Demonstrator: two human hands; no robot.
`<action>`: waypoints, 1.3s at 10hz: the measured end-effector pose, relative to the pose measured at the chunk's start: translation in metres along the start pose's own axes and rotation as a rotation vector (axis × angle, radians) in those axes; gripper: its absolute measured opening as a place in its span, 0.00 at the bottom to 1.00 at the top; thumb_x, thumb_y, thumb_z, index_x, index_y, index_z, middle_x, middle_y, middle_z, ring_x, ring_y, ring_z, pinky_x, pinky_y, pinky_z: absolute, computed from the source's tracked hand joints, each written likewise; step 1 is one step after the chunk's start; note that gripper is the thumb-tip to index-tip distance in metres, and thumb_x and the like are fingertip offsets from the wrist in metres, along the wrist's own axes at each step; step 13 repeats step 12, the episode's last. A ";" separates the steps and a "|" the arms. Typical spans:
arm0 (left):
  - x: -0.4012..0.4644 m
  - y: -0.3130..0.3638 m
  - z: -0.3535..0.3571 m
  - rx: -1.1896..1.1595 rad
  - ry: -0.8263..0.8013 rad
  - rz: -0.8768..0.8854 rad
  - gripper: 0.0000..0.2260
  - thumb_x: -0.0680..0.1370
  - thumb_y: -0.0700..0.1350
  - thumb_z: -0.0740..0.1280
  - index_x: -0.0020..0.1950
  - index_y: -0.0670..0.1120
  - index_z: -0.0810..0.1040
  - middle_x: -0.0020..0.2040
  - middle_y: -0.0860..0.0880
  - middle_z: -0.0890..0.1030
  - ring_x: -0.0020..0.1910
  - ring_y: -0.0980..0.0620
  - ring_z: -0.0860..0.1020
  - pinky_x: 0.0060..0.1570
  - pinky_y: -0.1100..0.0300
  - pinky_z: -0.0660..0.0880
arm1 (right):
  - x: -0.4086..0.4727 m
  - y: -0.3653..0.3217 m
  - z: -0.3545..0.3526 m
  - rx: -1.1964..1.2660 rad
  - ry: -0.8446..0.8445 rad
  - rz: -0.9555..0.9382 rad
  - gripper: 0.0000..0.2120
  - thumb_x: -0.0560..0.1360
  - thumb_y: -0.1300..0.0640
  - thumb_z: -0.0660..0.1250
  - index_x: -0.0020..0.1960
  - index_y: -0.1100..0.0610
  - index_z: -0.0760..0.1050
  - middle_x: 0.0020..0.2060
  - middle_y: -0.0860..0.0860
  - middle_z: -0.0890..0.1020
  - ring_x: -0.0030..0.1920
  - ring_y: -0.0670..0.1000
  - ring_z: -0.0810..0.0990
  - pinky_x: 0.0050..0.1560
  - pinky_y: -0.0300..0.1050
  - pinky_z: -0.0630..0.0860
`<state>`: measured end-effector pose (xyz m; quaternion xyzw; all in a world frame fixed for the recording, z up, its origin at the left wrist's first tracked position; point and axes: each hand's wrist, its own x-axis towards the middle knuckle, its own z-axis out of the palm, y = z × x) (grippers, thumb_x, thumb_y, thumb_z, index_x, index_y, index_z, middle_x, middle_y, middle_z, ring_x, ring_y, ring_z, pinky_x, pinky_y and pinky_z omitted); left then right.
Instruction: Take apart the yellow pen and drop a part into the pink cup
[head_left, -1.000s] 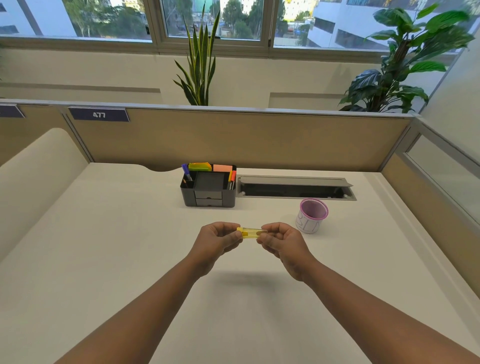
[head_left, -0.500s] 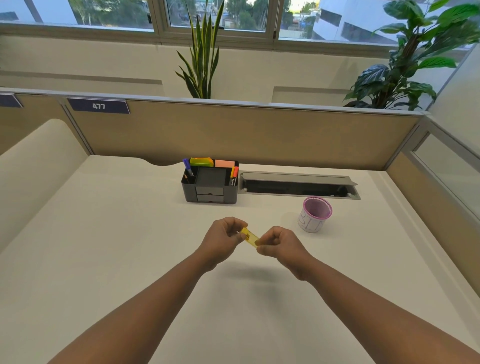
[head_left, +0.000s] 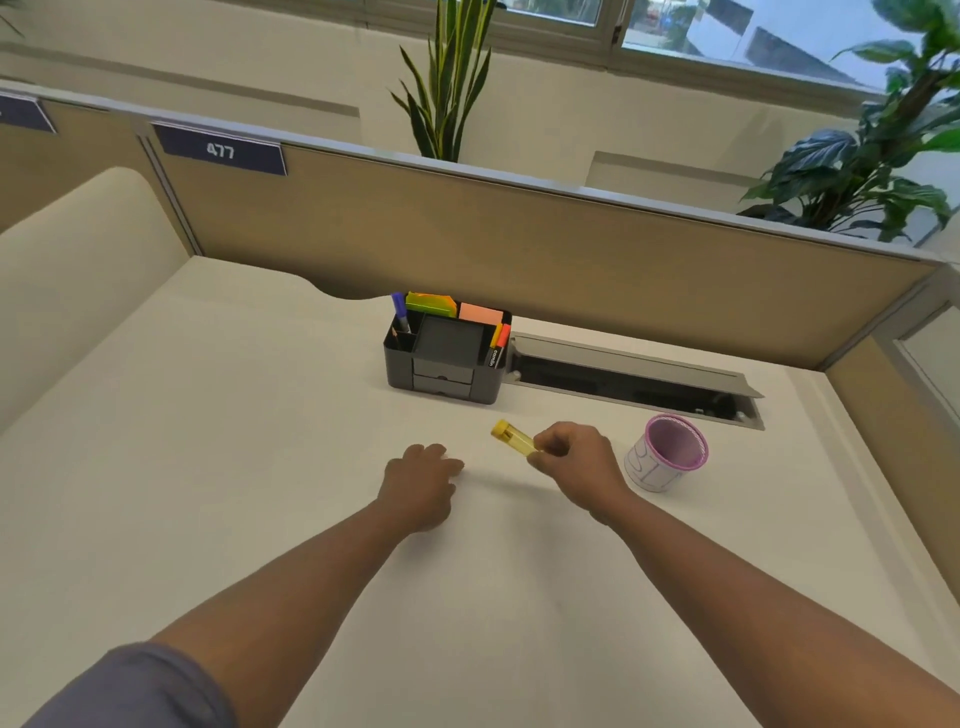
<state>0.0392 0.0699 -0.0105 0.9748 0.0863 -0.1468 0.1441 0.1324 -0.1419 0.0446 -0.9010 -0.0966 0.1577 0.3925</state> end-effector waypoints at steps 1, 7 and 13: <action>0.013 -0.014 0.008 0.048 0.002 -0.026 0.21 0.83 0.48 0.57 0.76 0.58 0.66 0.79 0.51 0.63 0.77 0.44 0.62 0.70 0.44 0.65 | 0.032 -0.022 0.007 -0.047 0.061 -0.107 0.05 0.75 0.57 0.76 0.49 0.49 0.84 0.40 0.43 0.82 0.42 0.47 0.81 0.38 0.37 0.75; 0.067 -0.021 0.015 0.045 0.086 -0.006 0.29 0.78 0.40 0.59 0.79 0.55 0.60 0.79 0.48 0.61 0.79 0.40 0.55 0.73 0.29 0.53 | 0.164 -0.084 0.071 -0.277 0.109 -0.374 0.11 0.79 0.62 0.70 0.59 0.55 0.84 0.50 0.50 0.86 0.47 0.48 0.80 0.49 0.40 0.77; 0.066 -0.019 -0.009 0.044 -0.052 0.023 0.28 0.79 0.40 0.59 0.79 0.55 0.62 0.75 0.47 0.63 0.75 0.41 0.60 0.71 0.34 0.63 | 0.128 -0.063 0.057 -0.170 0.112 -0.296 0.26 0.79 0.66 0.68 0.75 0.54 0.70 0.72 0.53 0.77 0.74 0.56 0.73 0.68 0.44 0.66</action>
